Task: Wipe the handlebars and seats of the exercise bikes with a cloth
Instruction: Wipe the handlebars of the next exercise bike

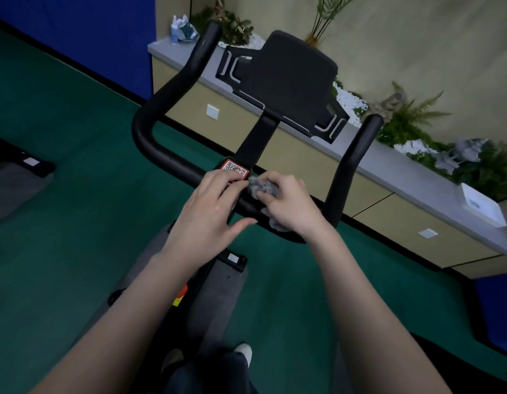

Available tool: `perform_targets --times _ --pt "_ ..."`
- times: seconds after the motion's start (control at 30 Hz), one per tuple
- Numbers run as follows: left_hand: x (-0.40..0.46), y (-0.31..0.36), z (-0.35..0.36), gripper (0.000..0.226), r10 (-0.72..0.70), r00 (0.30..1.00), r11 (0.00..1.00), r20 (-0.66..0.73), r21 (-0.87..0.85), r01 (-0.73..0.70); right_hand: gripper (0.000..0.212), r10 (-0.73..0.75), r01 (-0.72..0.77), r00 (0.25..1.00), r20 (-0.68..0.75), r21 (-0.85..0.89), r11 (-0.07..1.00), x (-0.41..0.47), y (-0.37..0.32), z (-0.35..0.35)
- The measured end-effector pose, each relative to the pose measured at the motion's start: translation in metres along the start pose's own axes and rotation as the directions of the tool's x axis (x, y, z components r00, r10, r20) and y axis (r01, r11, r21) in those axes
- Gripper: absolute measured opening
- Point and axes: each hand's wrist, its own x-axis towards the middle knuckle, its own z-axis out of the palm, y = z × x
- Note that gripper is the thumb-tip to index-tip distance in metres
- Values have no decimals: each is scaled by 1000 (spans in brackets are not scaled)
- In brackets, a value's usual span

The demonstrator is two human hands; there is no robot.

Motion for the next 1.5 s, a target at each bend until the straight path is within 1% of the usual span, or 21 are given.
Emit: perform_targets --times 0.1,0.2,0.3,0.37,0.47,0.6,0.7,0.83,0.9,0.97,1.0,1.03,1.07,1.1,1.13,1.2,1.23,1.3,1.33,1.4,1.5 --pt "1 0 -2 61 -1 1000 1000 3 -3 1 12 -20 21 996 88 -4 1000 6 3 -5" --pt "1 3 1 61 -12 1000 1000 -11 9 12 6 -40 53 988 151 -83 995 -8 20 -20" --pt "2 6 5 61 -13 999 999 -35 45 15 9 -21 31 991 130 -77 997 -31 35 -30" --pt "4 13 10 59 27 999 996 -40 91 -23 13 -75 83 995 67 -126 989 -43 42 -29" --pt "10 31 21 59 116 993 986 31 118 -119 23 -148 148 989 22 -292 945 -48 53 -30" --pt "17 44 32 60 113 982 980 152 144 -135 30 -82 109 993 86 -388 915 -38 60 -44" --pt "19 44 34 58 85 978 976 191 181 -120 33 -17 68 991 129 -401 913 -29 58 -47" --pt "21 44 33 59 55 982 981 179 172 -87 24 -18 101 968 249 -328 939 -25 49 -50" --pt "20 44 33 58 54 984 982 167 171 -83 22 -12 98 964 265 -313 945 -24 53 -54" --pt "19 44 33 57 54 986 982 158 172 -81 26 -40 102 978 204 -303 947 -27 62 -53" --pt "19 44 33 56 56 987 982 154 169 -82 28 -87 114 990 108 -277 954 -31 67 -49" --pt "19 44 33 55 58 987 983 148 165 -83 31 -140 127 990 -35 -240 962 -38 72 -43" --pt "18 44 33 54 59 988 983 144 164 -83 32 -173 132 963 -205 -200 971 -46 76 -34" --pt "18 44 34 54 60 988 983 141 166 -83 32 -177 128 910 -375 -152 980 -55 79 -22" --pt "19 44 34 54 60 988 982 139 170 -84 30 -144 118 835 -532 -83 990 -63 80 -8" --pt "19 44 35 53 64 989 981 132 176 -87 25 46 99 651 -758 145 985 -72 76 24" --pt "19 44 35 52 68 990 980 126 177 -90 26 191 99 561 -805 294 951 -71 71 39" --pt "18 43 36 51 78 991 978 112 182 -97 31 466 128 430 -773 563 817 -66 55 60" --pt "18 43 37 51 84 991 978 107 182 -102 34 551 149 388 -739 640 753 -63 48 66" --pt "17 42 37 51 91 990 978 105 178 -109 38 638 175 337 -693 711 681 -59 36 77" --pt "17 40 36 48 104 988 978 113 171 -123 40 694 200 311 -650 758 621 -57 27 83"
